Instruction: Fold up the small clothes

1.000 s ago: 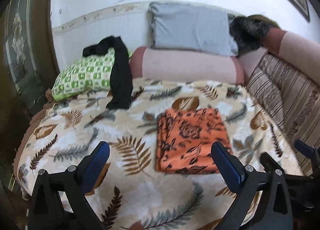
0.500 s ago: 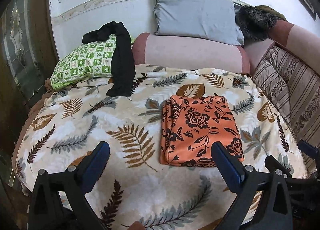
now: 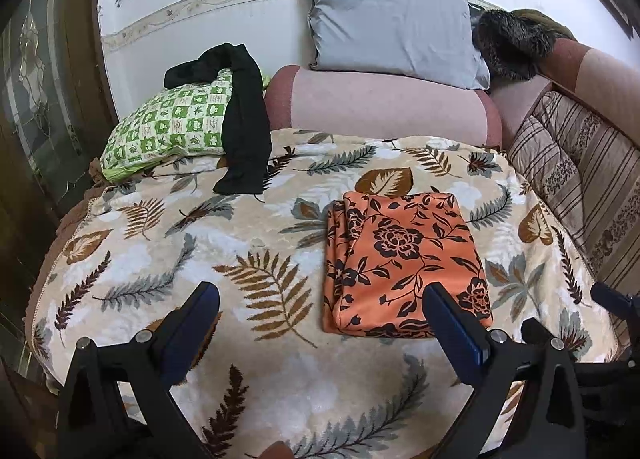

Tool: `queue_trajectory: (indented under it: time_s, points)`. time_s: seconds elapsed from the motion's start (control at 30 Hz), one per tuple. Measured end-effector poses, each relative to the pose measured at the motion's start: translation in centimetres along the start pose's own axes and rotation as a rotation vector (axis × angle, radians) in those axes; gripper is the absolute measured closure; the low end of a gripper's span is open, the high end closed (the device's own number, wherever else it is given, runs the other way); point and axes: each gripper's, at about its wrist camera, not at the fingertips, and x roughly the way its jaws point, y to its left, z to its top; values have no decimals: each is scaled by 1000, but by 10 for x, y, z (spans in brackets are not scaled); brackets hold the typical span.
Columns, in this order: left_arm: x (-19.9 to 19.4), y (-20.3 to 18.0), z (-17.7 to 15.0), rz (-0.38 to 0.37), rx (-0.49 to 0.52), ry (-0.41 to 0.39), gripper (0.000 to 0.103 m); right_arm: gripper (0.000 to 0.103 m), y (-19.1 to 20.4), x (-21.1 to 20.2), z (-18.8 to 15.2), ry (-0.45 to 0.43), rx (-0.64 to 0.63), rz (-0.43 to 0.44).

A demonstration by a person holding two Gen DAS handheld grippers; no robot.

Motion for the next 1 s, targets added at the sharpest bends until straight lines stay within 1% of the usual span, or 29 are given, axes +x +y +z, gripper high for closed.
queue_trajectory:
  time_s: [0.13, 0.37, 0.6, 1.0]
  points:
    - [2, 0, 1, 7, 5, -7, 2, 0, 2, 2, 0, 2, -3, -2]
    - [9, -3, 3, 2, 17, 8, 2, 0, 2, 6, 2, 5, 3, 5]
    - [10, -3, 3, 10, 13, 10, 2, 0, 0, 9, 5, 7, -2, 9]
    - [10, -1, 3, -4, -6, 21, 2, 0, 4, 7, 7, -1, -8, -1]
